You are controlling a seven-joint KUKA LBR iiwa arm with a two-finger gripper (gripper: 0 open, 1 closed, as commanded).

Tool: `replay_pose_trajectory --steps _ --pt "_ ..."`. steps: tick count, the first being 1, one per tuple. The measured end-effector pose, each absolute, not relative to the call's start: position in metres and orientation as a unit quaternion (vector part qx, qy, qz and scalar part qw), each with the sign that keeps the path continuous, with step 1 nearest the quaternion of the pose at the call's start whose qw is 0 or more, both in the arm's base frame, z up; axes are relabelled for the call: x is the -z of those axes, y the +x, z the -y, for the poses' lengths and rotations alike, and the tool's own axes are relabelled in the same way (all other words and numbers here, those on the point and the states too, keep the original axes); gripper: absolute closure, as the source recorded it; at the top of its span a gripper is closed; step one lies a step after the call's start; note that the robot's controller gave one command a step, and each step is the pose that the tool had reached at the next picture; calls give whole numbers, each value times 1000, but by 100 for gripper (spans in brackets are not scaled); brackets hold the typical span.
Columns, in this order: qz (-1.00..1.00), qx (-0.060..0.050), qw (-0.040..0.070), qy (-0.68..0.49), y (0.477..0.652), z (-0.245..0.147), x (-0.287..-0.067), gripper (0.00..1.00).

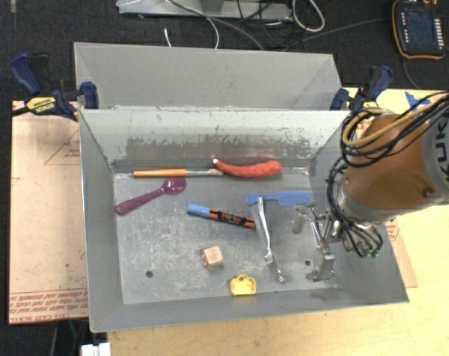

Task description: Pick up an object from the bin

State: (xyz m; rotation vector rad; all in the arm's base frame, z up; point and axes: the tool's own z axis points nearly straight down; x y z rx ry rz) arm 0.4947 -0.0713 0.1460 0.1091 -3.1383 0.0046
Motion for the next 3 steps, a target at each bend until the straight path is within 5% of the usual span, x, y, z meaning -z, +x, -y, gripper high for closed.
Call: replay_pose_trajectory --steps 1,2,3 --pt "997 2 -5 72 550 -35 -119 0" --pt "996 -2 -1 87 512 -13 -105 0" --pt "997 2 -6 75 544 -65 -114 0"
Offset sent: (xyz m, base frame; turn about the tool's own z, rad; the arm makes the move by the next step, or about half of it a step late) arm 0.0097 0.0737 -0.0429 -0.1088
